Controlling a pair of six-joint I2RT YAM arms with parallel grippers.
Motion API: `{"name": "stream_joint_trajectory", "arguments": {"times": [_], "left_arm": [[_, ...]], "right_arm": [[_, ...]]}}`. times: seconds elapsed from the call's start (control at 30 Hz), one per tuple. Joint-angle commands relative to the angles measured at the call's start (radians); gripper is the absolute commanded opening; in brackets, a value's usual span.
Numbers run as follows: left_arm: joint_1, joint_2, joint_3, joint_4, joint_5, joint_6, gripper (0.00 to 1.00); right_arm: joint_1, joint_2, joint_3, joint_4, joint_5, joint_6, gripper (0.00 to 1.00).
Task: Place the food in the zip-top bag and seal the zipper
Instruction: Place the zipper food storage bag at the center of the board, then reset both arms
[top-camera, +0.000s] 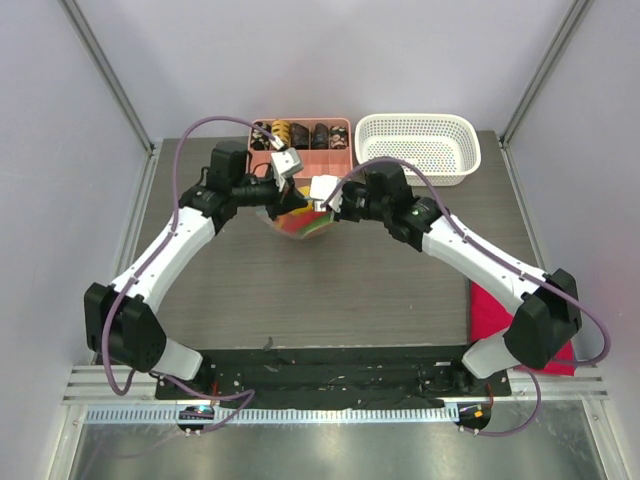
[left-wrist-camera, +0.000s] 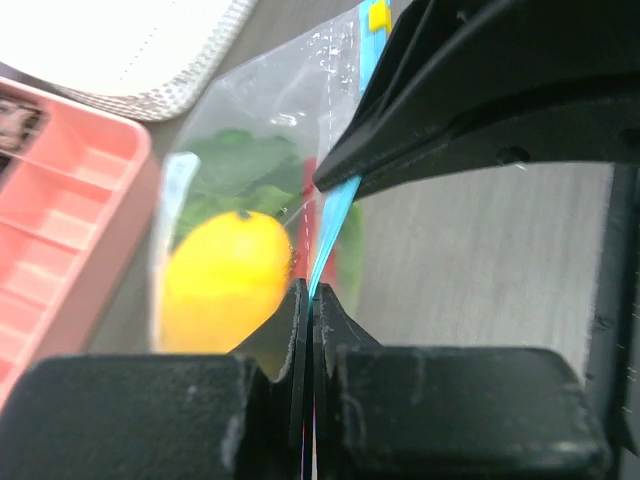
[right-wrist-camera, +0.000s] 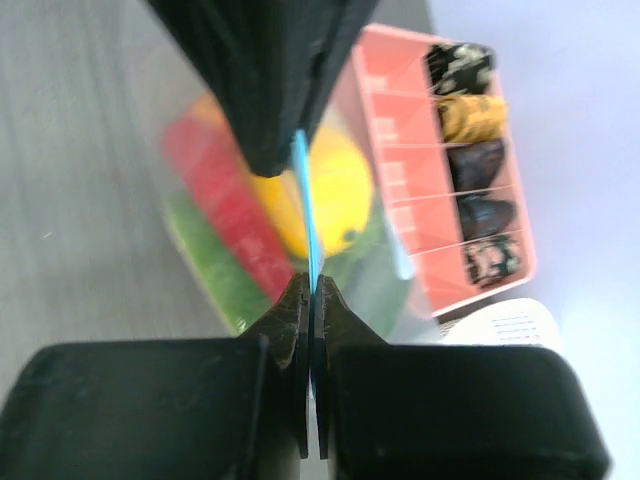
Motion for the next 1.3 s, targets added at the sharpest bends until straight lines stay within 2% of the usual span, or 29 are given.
{"name": "stream_joint_trajectory", "arguments": {"times": [0.0,0.1,0.13,0.17,0.2,0.23,0.27,0.37,0.4,0.47,0.6,0.7,0.73,0.77,0.8,0.87,0.97,1.07,1.27], "left_arm": [[0.009,0.001,-0.075,-0.062,0.106,0.005,0.0],[-0.002,-0.057,-0.19,-0.092,0.103,0.022,0.01],[-0.006,-0.077,-0.215,-0.099,0.103,0.022,0.08],[-0.017,-0.094,-0.238,-0.109,0.105,0.02,0.15],[-0.028,-0.139,-0.276,-0.11,0.097,0.011,0.37],[-0.037,-0.161,-0.291,-0.113,0.085,0.005,0.48],[-0.055,-0.19,-0.305,-0.116,0.07,-0.009,0.66],[-0.055,-0.284,-0.304,-0.142,0.01,-0.043,0.88],[-0.055,-0.323,-0.278,-0.176,-0.034,-0.049,0.91],[-0.046,-0.353,-0.241,-0.237,-0.055,-0.037,0.98],[-0.005,-0.404,-0.154,-0.378,-0.087,-0.069,1.0],[0.023,-0.413,-0.095,-0.44,-0.18,-0.144,1.0],[0.027,-0.407,-0.076,-0.495,-0.206,-0.171,1.0],[0.035,-0.387,-0.025,-0.524,-0.269,-0.194,1.0],[0.043,-0.372,0.001,-0.547,-0.298,-0.216,1.0],[0.073,-0.336,0.062,-0.613,-0.354,-0.271,1.0],[0.093,-0.304,0.092,-0.665,-0.456,-0.343,1.0],[0.15,-0.313,0.058,-0.667,-0.509,-0.405,1.0],[0.15,-0.347,-0.054,-0.69,-0.676,-0.425,1.0]], "right_arm": [[0.025,-0.095,-0.137,-0.08,-0.024,-0.014,0.01],[0.059,-0.141,-0.224,-0.123,-0.045,0.015,0.01],[0.066,-0.149,-0.256,-0.137,-0.054,0.024,0.01],[0.08,-0.155,-0.27,-0.146,-0.059,0.036,0.01],[0.088,-0.17,-0.287,-0.154,-0.063,0.05,0.02],[0.093,-0.179,-0.313,-0.16,-0.073,0.055,0.05],[0.102,-0.19,-0.326,-0.167,-0.083,0.056,0.09],[0.113,-0.236,-0.353,-0.18,-0.123,0.075,0.3],[0.125,-0.248,-0.352,-0.201,-0.134,0.093,0.38],[0.151,-0.273,-0.344,-0.227,-0.157,0.121,0.41],[0.212,-0.307,-0.291,-0.308,-0.185,0.225,0.58],[0.209,-0.322,-0.219,-0.296,-0.084,0.398,0.68],[0.186,-0.324,-0.196,-0.299,-0.062,0.449,0.72],[0.159,-0.331,-0.176,-0.301,-0.064,0.492,0.81],[0.128,-0.337,-0.148,-0.299,-0.074,0.535,0.85],[0.01,-0.359,-0.126,-0.299,-0.088,0.665,0.96],[-0.15,-0.383,-0.122,-0.29,-0.074,0.791,1.0],[-0.275,-0.448,-0.172,-0.247,-0.025,0.878,1.0],[-0.432,-0.595,-0.32,-0.273,0.058,0.957,1.0]]}}
